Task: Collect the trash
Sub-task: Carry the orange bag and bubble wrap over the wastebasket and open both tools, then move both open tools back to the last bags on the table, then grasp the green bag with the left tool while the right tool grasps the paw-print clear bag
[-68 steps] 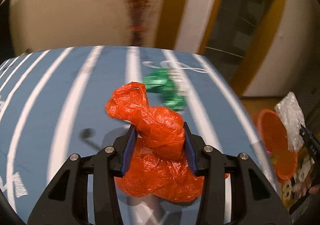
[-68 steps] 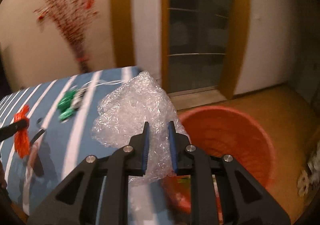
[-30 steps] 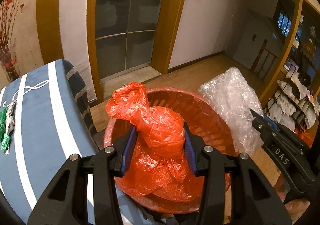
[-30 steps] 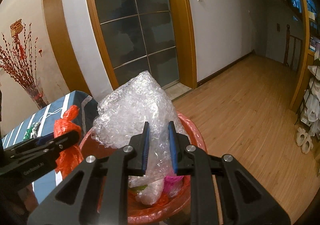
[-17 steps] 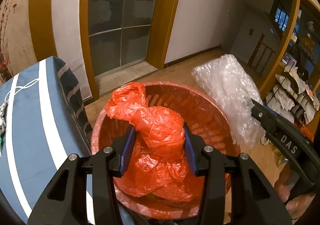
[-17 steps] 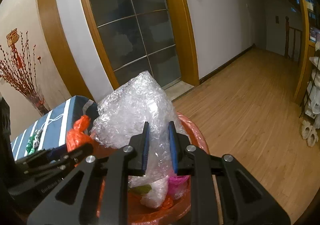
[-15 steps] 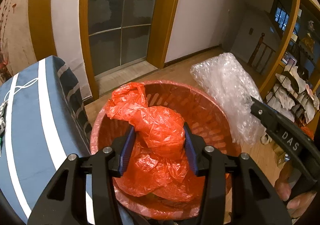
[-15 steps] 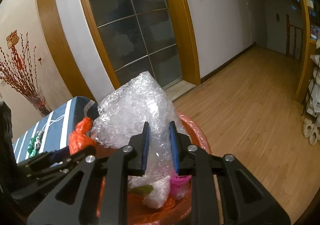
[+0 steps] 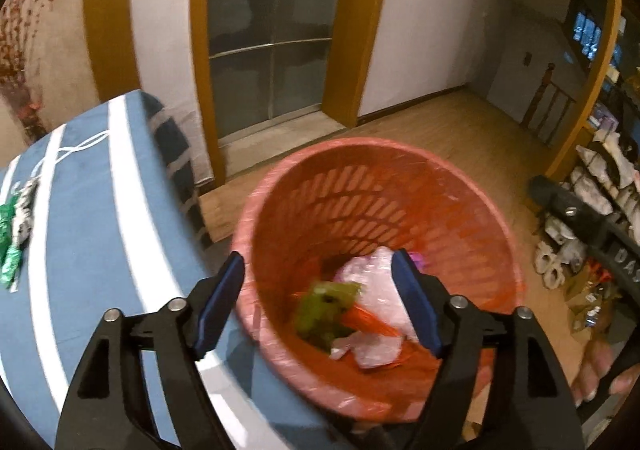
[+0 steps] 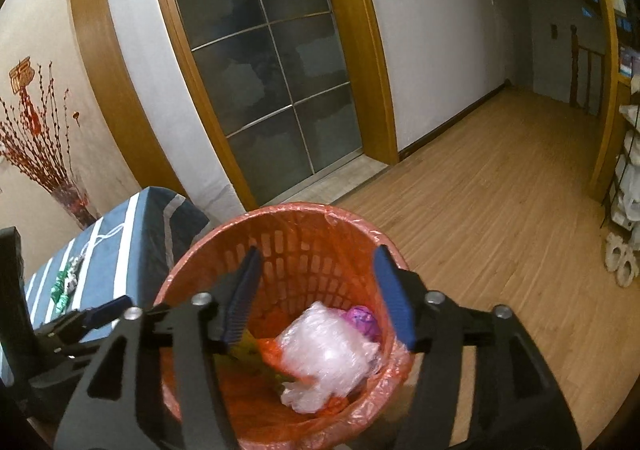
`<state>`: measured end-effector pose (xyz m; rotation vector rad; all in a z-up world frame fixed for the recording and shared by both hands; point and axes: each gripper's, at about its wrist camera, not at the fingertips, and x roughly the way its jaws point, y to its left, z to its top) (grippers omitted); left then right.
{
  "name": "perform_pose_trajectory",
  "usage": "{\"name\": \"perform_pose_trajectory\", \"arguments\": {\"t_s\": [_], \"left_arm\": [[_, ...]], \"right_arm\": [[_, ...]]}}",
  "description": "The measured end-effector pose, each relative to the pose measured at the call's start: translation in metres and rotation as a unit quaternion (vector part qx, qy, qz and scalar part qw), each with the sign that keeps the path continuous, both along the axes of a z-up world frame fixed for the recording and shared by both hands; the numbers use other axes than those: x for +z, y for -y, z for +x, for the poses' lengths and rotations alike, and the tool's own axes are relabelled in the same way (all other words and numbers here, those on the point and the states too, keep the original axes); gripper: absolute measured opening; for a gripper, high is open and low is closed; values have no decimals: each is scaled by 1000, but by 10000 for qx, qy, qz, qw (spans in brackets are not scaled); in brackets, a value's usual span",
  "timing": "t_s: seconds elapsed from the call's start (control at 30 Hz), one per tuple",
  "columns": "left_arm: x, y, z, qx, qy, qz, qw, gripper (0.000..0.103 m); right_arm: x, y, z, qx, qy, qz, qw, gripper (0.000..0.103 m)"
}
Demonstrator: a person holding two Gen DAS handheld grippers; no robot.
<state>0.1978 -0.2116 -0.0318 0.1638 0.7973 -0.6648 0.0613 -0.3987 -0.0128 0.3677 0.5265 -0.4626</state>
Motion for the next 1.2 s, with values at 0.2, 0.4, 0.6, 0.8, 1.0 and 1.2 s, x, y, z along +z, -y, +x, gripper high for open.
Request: {"name": "perform_pose_trajectory", "arguments": {"t_s": [0.2, 0.4, 0.6, 0.8, 1.0, 1.2], "left_arm": [[-2, -36, 10, 489, 125, 179, 9986, 84], [-1, -86, 31, 1083, 283, 314, 9932, 85], [-2, -154, 65, 2039, 386, 484, 9770, 85], [-1, -215, 108, 2962, 328, 375, 9538, 85], [-11, -238, 144, 3250, 90, 429, 9447, 75], [-21, -234, 160, 3218, -84, 531, 9453, 66]], "right_arm": [[-2, -12, 1, 70, -90, -207, 9997, 76], [-6, -24, 7, 175, -158, -204, 9995, 84], [-10, -43, 18, 322, -301, -374, 9983, 86], [-14, -63, 35, 536, -338, -362, 9973, 86], [-18, -84, 50, 793, -434, -486, 9947, 86], [-23, -98, 61, 972, -539, -519, 9925, 86]]}}
